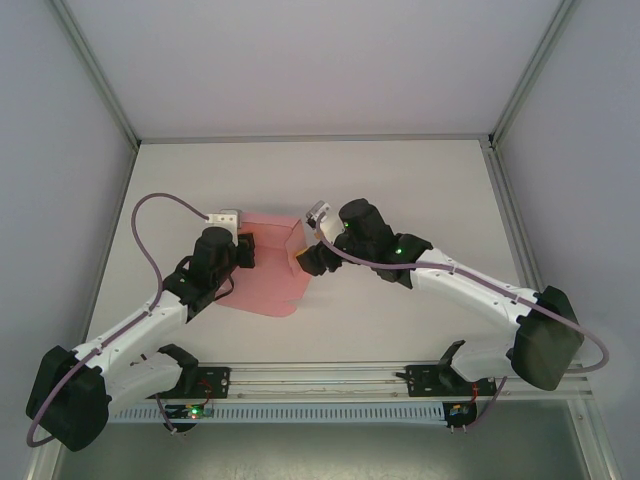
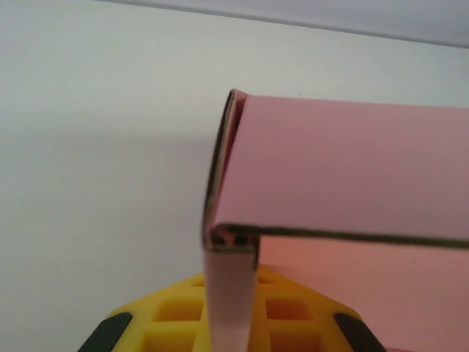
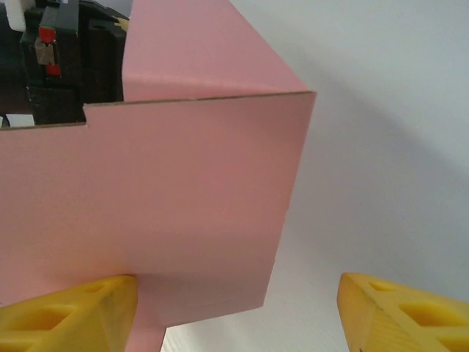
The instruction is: Assemble paper box
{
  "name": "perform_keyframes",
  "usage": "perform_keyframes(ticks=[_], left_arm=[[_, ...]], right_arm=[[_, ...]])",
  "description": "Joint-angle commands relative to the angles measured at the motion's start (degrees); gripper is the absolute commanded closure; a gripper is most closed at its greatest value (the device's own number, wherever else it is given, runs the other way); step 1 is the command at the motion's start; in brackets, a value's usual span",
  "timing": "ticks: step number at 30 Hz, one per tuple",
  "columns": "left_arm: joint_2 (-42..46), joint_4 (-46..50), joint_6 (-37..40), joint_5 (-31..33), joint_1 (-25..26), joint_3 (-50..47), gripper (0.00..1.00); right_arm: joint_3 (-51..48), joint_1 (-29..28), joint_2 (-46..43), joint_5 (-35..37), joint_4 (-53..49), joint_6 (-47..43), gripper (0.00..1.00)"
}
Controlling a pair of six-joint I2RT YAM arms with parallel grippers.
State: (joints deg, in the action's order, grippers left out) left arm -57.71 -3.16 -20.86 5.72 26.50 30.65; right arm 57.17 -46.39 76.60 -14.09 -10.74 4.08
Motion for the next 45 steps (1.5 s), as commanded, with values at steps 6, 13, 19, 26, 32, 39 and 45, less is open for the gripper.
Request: perform_keyframes(ticks=[6,13,19,26,32,39,45], left_arm=[[1.42,-3.07,2.71,-7.58,0.14,1.55,1.00],[1.56,-2.03,1.25,-4.83,0.73,2.14,1.00],[1.21,-0.68,0.65,-0.25,1.36,2.91,1.00],[0.98,-0.87,-0.40,2.30,1.35,2.14,1.00],[1.02,-1.33,1.24,-1.45,1.29,2.18,1.00],[-0.19,0.23,1.63,-0.41,1.27,2.74,1.00],[-1.00,0.66,1.17,1.64,1.29,2.78,1.00]], right_arm=[[3.65,-1.46,1.92,-0.09,2.62,-1.06,0.21],[3.19,-1.60,4.13,10.29,8.87,3.41,0.21],[4.01,-1.81,5.61,2.84,11.15,3.95,0.19],[2.86,0.47,2.95,-12.17,9.50,3.08,0.19],[3.38,2.26,2.96,-19.78,9.14,3.03,0.20],[4.75,3.89,2.96,-23.03,8.69,4.82,0.19],[5.14,4.21,1.98,-21.35,6.68,6.66,0.27]])
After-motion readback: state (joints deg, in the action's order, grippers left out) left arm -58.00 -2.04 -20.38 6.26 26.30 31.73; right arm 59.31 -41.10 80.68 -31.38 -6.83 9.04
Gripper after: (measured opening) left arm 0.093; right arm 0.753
